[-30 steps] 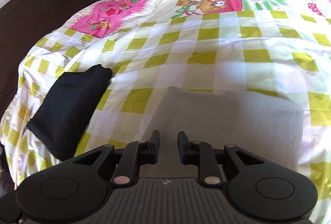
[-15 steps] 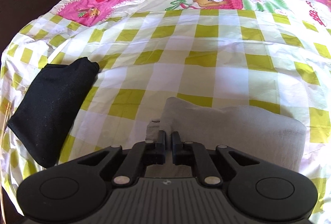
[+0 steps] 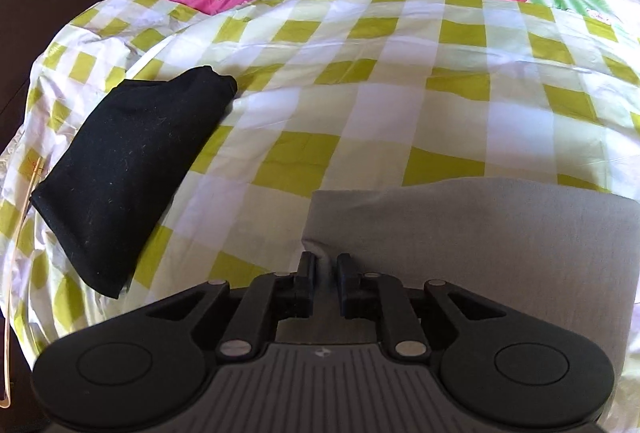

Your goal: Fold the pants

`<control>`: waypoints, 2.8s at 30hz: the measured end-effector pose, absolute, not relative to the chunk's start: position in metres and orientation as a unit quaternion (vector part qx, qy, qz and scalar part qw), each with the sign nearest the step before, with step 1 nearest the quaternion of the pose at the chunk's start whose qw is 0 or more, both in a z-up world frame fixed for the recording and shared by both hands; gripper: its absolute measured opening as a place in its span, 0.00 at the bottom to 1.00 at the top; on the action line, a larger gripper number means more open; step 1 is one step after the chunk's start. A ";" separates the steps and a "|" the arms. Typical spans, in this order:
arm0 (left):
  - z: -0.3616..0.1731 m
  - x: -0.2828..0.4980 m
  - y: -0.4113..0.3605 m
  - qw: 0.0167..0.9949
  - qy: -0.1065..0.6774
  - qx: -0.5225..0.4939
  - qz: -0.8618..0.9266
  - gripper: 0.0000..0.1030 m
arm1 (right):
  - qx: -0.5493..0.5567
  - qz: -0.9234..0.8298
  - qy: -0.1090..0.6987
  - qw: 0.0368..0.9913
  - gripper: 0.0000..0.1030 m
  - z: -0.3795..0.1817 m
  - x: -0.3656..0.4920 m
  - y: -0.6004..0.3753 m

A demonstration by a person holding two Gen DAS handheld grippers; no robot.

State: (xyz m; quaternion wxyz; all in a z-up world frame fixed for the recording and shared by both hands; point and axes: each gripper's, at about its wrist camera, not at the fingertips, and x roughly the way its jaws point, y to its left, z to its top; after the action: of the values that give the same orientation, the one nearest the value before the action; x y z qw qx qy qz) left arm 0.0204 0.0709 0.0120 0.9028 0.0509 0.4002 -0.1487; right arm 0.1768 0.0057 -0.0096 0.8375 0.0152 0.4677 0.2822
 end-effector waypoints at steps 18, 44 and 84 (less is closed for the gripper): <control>0.044 0.001 0.050 0.929 0.346 0.080 -0.100 0.59 | 0.005 0.224 0.356 0.907 0.36 -0.003 0.087 -0.142; -0.005 0.093 0.046 0.906 0.408 0.084 -0.073 0.65 | 0.094 0.189 0.399 0.893 0.42 -0.045 0.108 -0.192; -0.026 0.153 0.024 0.900 0.403 0.030 -0.166 0.73 | 0.163 0.173 0.405 0.883 0.28 -0.052 0.178 -0.225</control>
State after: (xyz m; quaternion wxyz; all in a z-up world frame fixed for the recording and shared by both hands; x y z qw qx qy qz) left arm 0.1525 0.0237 -0.0260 0.8997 0.0303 0.4025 -0.1661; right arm 0.1783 -0.2247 -0.0523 0.8829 0.1631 0.4049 0.1732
